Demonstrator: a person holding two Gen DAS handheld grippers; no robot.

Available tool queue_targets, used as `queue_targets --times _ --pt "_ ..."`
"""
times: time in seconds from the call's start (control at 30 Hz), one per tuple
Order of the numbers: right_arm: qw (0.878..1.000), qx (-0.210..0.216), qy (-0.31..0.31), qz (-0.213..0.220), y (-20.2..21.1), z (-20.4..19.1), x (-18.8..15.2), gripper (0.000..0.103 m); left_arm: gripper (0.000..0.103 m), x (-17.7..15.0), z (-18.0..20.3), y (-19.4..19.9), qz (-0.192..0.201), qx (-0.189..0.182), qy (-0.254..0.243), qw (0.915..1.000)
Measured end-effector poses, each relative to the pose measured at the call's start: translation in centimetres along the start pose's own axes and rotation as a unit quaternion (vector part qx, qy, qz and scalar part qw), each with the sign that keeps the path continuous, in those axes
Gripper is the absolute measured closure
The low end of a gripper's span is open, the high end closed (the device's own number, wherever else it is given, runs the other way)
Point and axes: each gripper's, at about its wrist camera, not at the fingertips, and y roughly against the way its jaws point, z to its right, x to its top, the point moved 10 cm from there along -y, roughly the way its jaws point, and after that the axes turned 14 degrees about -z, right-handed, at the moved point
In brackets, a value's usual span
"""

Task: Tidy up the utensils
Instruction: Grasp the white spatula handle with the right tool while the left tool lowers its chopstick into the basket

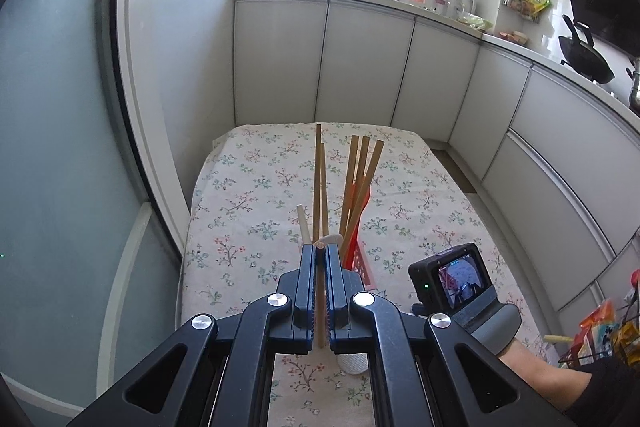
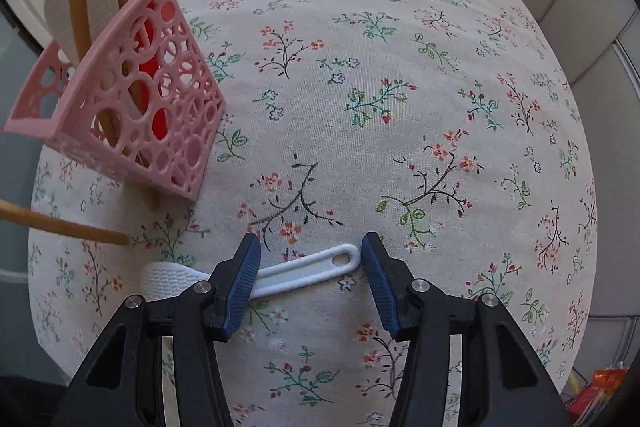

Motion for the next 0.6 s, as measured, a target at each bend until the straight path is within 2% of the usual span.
queue_targets --times 0.13,0.2,0.27,0.43,0.6 --pt "1.000 0.011 -0.003 -0.015 0.1 2.2 -1.0 0.051 0.099 0.0 0.3 -0.4 -0.006 -0.005 -0.004 1.0000" --pt "0.998 0.056 -0.018 -0.028 0.4 2.9 -1.2 0.052 0.099 0.0 0.5 -0.4 -0.006 -0.008 -0.006 0.9999" --pt "0.995 0.095 -0.005 -0.040 0.9 2.8 -1.5 0.052 0.099 0.0 0.8 -0.4 -0.007 -0.011 -0.008 0.9999" --pt "0.989 0.074 0.122 -0.026 1.6 1.7 -2.4 0.052 0.099 -0.2 0.9 -0.5 -0.009 -0.014 -0.011 0.9998" --pt "0.970 0.058 0.235 -0.037 0.2 0.1 -3.5 0.052 0.099 -0.2 0.7 -0.5 -0.009 -0.014 -0.010 0.9998"
